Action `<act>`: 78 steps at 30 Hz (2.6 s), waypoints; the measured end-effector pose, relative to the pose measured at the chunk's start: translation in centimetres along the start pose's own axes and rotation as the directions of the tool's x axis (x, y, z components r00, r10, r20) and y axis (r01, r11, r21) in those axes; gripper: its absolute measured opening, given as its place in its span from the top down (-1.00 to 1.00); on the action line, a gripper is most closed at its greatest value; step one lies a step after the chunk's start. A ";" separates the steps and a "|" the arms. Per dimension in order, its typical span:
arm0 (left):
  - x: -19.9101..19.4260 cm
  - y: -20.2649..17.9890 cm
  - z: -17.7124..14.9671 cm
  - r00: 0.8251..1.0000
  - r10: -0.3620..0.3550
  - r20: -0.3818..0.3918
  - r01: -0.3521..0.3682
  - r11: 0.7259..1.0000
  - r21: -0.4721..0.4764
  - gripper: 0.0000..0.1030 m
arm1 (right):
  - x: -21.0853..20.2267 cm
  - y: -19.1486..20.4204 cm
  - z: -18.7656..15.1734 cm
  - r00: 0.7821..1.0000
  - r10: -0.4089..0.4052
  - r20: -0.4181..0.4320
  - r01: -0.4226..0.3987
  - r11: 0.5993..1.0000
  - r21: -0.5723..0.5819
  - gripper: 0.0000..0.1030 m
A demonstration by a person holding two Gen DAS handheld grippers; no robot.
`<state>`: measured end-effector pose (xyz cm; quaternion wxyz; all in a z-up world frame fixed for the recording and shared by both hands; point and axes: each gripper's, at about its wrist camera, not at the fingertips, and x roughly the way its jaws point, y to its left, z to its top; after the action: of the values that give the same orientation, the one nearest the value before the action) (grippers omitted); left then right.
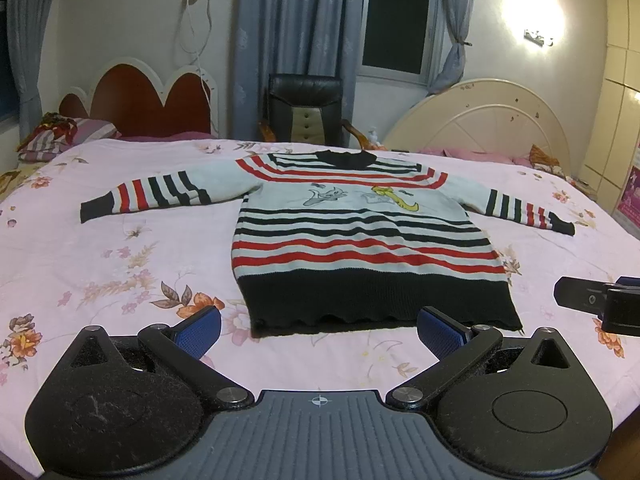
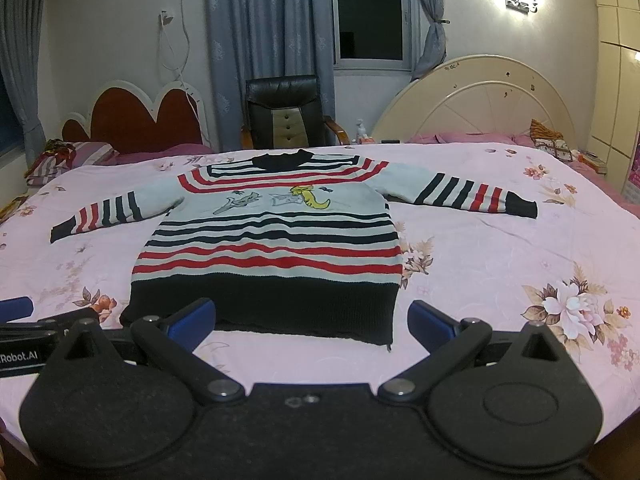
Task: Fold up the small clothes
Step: 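Grasp the black cuff of one striped sleeve with the right gripper, then carry the cuff across the sweater body with the right gripper while the left gripper comes to take it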
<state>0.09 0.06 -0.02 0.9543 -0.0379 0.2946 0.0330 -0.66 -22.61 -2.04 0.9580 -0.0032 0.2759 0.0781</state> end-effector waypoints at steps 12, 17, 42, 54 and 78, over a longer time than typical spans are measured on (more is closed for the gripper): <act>0.5 0.4 1.1 0.993 -0.112 0.027 0.114 0.988 -0.106 -1.00 | -0.3 -1.4 0.1 0.995 -0.080 0.052 0.078 0.996 0.042 -0.98; 3.3 0.2 3.5 0.990 -0.131 0.046 0.136 0.984 -0.117 -1.00 | 0.4 -4.9 1.0 0.979 -0.161 0.124 0.150 0.984 0.092 -0.98; 29.8 -6.6 14.1 0.994 -0.016 -0.105 0.006 0.995 -0.101 -1.00 | 28.0 -35.5 6.7 0.966 -0.258 -0.010 0.196 0.705 0.682 -0.06; 35.2 -6.4 14.5 0.983 0.047 -0.180 -0.061 0.995 -0.072 -1.00 | 32.0 -39.2 5.6 0.978 -0.207 0.023 0.104 0.582 0.806 0.36; 37.7 5.8 15.3 0.989 0.036 -0.143 -0.058 0.986 -0.154 -1.00 | 36.2 -16.3 15.8 0.998 0.001 0.068 -0.021 0.956 0.294 0.86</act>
<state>39.21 8.73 -9.05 0.9242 -0.1086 0.3582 0.0759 40.40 -32.55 -8.38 0.9560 0.1435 0.2523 0.0416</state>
